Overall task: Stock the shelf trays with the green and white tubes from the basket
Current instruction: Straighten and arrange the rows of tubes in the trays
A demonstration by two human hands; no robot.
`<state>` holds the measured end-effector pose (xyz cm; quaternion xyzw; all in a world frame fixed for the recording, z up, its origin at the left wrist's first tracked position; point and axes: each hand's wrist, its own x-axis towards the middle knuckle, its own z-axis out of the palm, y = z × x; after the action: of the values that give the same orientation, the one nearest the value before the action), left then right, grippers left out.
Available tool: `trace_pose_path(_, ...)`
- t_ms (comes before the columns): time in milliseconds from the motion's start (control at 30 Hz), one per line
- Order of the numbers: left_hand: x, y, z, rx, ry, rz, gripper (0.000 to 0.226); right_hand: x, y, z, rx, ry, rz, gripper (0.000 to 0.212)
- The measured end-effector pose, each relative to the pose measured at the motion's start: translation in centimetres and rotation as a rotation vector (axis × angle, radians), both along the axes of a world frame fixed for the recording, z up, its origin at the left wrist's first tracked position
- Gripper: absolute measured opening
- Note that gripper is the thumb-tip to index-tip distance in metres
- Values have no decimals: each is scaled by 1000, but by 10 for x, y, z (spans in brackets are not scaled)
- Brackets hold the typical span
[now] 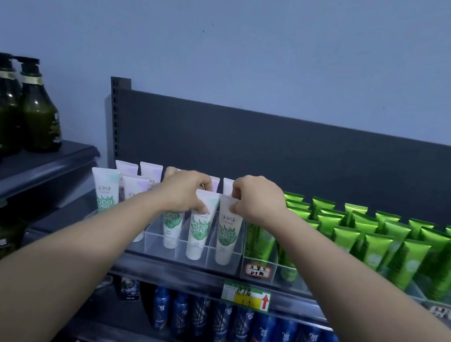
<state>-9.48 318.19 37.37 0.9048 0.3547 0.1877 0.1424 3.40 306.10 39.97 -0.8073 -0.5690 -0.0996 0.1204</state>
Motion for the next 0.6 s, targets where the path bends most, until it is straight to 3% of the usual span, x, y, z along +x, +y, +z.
trace_pose_path(200, -1, 7, -7, 3, 2, -10, 27, 4, 3, -2, 6, 6, -4, 14)
trace_pose_path(600, -29, 4, 12, 287, 75, -102, 33, -23, 29, 8, 229, 4, 168, 22)
